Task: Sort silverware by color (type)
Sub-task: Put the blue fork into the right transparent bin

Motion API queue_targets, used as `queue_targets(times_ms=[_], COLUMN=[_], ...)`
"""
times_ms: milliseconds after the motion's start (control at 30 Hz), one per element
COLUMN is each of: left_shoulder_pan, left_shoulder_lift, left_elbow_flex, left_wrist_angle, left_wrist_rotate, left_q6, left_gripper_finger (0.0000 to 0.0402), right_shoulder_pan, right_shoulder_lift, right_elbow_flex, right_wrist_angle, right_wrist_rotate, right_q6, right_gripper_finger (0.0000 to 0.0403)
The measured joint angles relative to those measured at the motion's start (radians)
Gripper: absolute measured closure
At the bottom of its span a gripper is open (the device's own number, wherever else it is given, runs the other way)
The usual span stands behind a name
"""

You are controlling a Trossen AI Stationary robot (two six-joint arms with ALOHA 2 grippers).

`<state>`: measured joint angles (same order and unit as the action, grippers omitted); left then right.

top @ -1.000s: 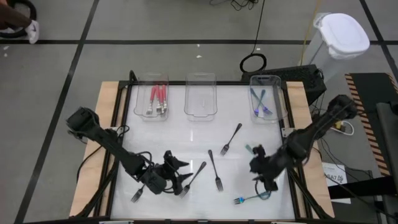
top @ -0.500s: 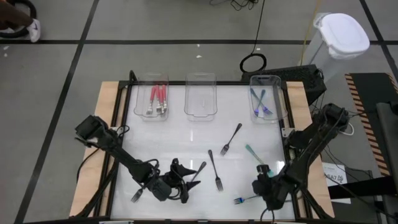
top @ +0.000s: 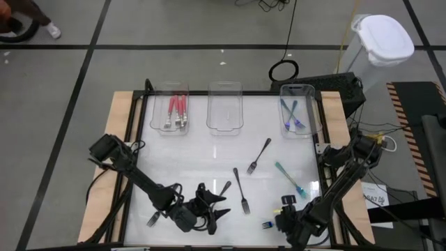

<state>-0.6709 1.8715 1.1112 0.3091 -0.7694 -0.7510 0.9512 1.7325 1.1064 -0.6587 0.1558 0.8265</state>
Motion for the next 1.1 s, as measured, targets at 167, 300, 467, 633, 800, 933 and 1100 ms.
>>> queue_targets(times_ms=[167,300,467,633,800,933,1100], left_shoulder_pan=[-0.021,-0.032,-0.037,-0.038,-0.037,-0.035,-0.011], left_shoulder_lift=[0.031,0.058,0.091,0.124,0.125,0.125,0.125], left_elbow_flex=[0.016,0.016,0.02,0.05,0.06,0.06,0.06], left_wrist_angle=[0.002,0.029,0.057,0.075,0.078,0.077,0.075], left_wrist_rotate=[-0.023,-0.03,-0.049,-0.052,-0.053,-0.055,-0.048], left_q6=[-0.012,-0.032,-0.056,-0.055,-0.053,-0.047,-0.017], left_gripper_finger=[0.0173,0.0173,0.0173,0.0173,0.0173,0.0173,0.0173], right_shoulder_pan=[0.0,0.0,0.0,0.0,0.0,0.0,0.0], right_shoulder_lift=[0.034,0.048,0.062,0.066,0.067,0.067,0.068], right_elbow_flex=[0.017,0.018,0.02,0.02,0.02,0.02,0.019], right_wrist_angle=[0.005,0.005,0.003,0.005,0.008,0.015,0.029], right_wrist_rotate=[0.0,0.015,0.025,0.024,0.006,0.0,-0.002], right_q6=[0.0,0.0,-0.001,-0.008,-0.017,-0.019,-0.018], right_gripper_finger=[0.0234,0.0234,0.0234,0.0254,0.0303,0.0343,0.0381])
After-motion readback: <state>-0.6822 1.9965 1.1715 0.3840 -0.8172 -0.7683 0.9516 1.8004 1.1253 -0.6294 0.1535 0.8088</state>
